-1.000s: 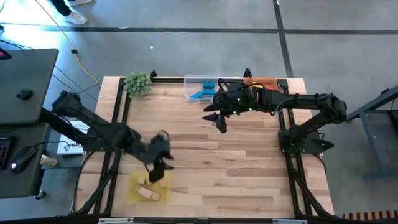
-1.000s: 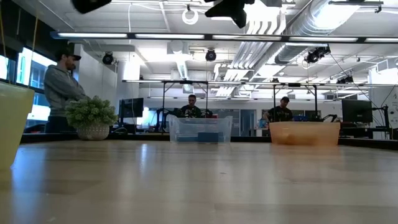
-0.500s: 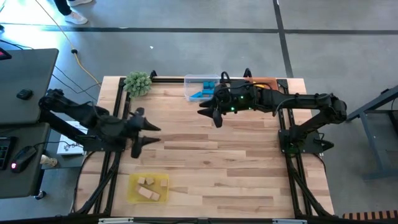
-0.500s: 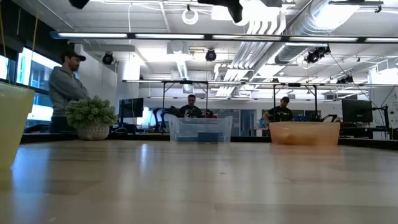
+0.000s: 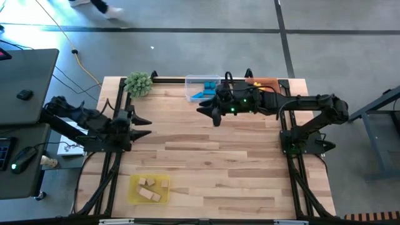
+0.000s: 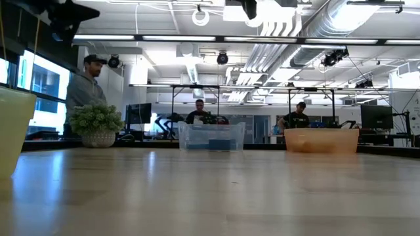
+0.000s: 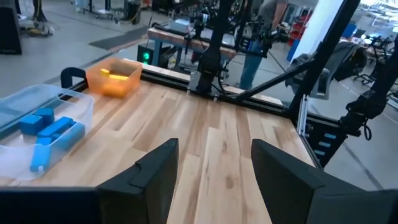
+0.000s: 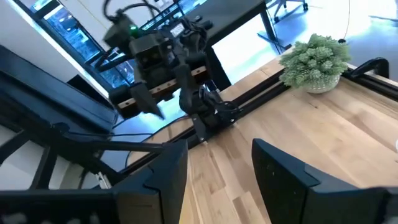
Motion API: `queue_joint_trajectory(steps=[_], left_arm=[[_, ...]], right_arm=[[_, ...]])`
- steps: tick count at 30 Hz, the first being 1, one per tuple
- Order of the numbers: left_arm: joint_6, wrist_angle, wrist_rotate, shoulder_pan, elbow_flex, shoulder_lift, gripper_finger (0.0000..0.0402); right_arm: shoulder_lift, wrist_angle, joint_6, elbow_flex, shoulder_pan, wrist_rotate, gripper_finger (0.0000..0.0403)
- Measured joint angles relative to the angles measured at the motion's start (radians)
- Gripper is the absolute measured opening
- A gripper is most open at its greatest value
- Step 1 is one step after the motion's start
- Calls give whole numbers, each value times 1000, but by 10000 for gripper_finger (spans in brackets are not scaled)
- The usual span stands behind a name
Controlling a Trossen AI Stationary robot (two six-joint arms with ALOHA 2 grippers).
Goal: Sort & place blocks by color
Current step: Return to Home Position
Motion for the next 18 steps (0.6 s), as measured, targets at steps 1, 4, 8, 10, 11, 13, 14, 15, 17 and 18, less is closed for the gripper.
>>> queue_joint_trajectory(steps=[1,4,8,10,11,13,14,15,17,18], left_arm=[[8,1,-5,0,-16,-25,193],[13,4,-19,0,-63,-97,193],[33,11,-18,0,-118,-180,193],[53,13,-8,0,-146,-219,193],[63,13,3,0,-160,-237,193],[79,12,28,0,-188,-274,193],[86,12,34,0,-201,-292,193],[90,12,37,0,-216,-310,193],[93,19,34,0,-241,-322,193],[101,13,31,0,-250,-322,193]], right_arm=[[0,0,-2,0,8,11,167],[0,0,-18,0,33,18,167],[0,0,-21,0,64,19,167],[0,0,-26,0,79,19,167],[0,0,-30,0,85,19,167],[0,0,-32,0,96,19,167],[0,0,-37,0,100,18,167],[0,0,-40,0,104,16,167],[0,0,-45,0,109,12,167],[0,0,-46,0,110,12,167]])
